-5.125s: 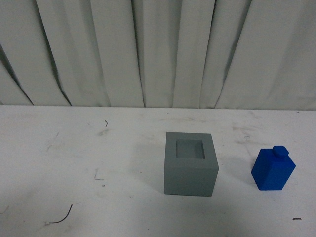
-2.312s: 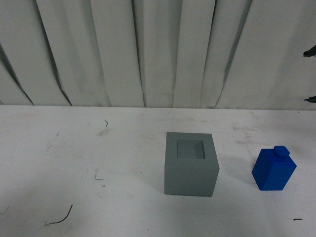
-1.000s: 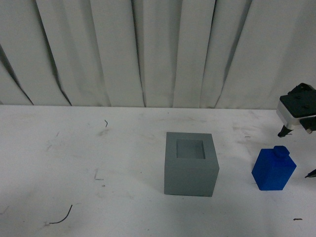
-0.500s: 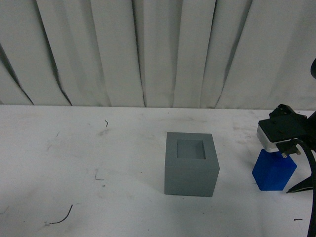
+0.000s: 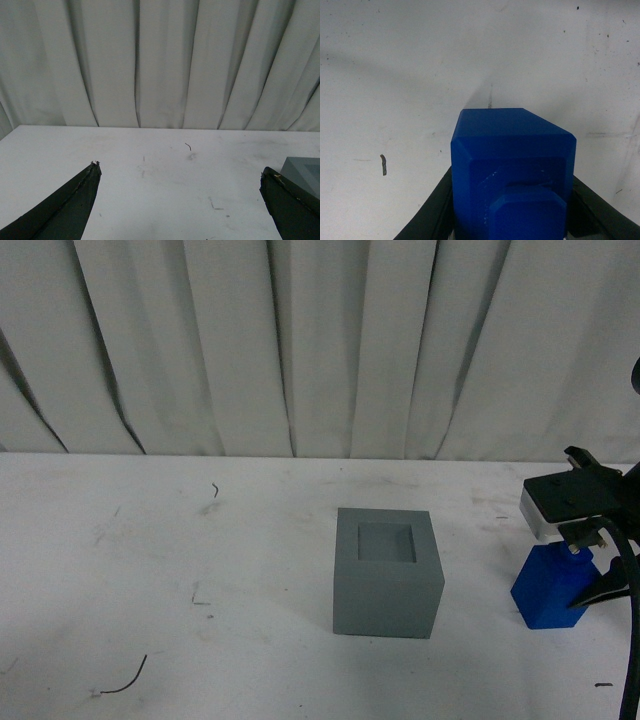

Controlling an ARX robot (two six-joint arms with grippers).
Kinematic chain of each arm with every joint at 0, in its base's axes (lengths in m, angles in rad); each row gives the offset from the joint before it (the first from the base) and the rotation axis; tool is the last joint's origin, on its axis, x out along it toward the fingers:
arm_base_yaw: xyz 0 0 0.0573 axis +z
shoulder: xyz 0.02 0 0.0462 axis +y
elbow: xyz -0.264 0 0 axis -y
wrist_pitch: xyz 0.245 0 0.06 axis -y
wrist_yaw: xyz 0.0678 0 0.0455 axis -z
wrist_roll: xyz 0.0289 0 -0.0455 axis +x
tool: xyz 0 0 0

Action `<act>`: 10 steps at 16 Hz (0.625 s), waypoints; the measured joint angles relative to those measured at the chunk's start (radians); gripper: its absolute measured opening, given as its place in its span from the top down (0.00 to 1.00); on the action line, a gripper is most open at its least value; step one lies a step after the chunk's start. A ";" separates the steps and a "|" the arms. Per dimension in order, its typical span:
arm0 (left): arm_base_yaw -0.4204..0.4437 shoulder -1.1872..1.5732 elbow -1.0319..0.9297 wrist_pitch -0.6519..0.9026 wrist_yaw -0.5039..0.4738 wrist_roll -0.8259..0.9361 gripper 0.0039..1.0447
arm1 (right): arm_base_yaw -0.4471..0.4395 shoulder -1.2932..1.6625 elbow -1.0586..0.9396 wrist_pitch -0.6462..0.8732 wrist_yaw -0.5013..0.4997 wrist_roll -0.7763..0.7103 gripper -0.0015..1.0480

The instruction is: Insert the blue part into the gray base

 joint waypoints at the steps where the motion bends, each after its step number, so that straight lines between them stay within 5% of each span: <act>1: 0.000 0.000 0.000 0.000 0.000 0.000 0.06 | 0.000 0.000 0.000 -0.003 0.000 0.000 0.55; 10: 0.000 0.000 0.000 0.000 0.000 0.000 0.06 | 0.123 -0.096 0.216 -0.245 -0.092 0.074 0.55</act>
